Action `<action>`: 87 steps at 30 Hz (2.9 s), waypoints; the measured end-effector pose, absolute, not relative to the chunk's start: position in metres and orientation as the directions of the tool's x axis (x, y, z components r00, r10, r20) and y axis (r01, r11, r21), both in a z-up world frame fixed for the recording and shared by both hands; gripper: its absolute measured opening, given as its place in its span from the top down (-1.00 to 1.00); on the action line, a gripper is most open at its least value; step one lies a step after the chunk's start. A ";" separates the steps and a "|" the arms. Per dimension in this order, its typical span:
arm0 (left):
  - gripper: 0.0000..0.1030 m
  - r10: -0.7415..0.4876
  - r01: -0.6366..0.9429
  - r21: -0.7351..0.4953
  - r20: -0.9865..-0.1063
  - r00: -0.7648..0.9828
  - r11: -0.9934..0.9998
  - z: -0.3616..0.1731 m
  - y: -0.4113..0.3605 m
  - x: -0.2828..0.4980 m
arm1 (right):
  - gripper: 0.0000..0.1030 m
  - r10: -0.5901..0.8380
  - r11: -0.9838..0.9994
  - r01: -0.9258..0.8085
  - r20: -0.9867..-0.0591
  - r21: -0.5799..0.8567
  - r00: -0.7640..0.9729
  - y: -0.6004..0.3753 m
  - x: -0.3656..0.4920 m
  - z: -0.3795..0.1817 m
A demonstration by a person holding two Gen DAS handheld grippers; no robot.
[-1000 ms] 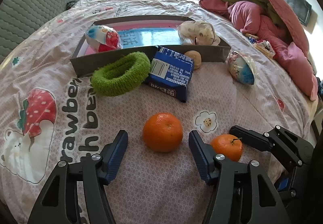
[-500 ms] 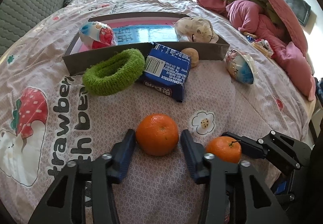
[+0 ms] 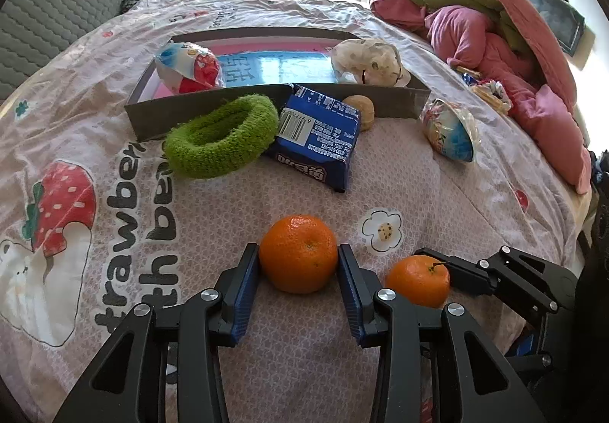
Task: Organize objects
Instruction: 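Close the left tool on one orange while the right tool grips the other orange, then lift the orange with the left tool while the right tool lifts its orange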
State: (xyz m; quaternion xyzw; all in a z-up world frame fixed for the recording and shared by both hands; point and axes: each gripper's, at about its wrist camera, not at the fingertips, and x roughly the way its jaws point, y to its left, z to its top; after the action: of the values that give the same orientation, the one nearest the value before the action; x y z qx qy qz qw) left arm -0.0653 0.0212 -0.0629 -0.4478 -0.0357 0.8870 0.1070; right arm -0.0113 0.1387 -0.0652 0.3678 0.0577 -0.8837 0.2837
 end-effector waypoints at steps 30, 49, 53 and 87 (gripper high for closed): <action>0.19 0.187 -0.120 -0.145 -0.719 -0.669 -0.982 -0.033 -0.001 -0.047 | 0.24 -0.450 -0.857 0.508 -0.608 0.089 -0.653 0.149 -0.004 -0.025; 0.19 0.156 -0.049 -0.172 -0.691 -0.706 -0.984 0.008 -0.021 -0.066 | 0.24 -0.446 -0.859 0.512 -0.509 0.012 -0.736 0.149 -0.027 0.050; 0.19 0.157 -0.041 -0.185 -0.675 -0.721 -0.982 0.021 -0.025 -0.077 | 0.24 -0.453 -0.859 0.513 -0.490 0.015 -0.745 0.145 -0.041 0.064; 0.19 0.125 -0.033 -0.151 -0.652 -0.748 -0.988 0.041 -0.012 -0.140 | 0.24 -0.475 -0.867 0.493 -0.406 0.067 -0.781 0.154 -0.098 0.073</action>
State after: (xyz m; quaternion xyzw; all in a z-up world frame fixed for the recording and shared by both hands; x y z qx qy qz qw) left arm -0.1395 -0.0115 0.0408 -0.3523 -0.0649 0.9327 0.0422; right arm -0.0984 0.1540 0.0731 0.2095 0.0213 -0.9433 0.2566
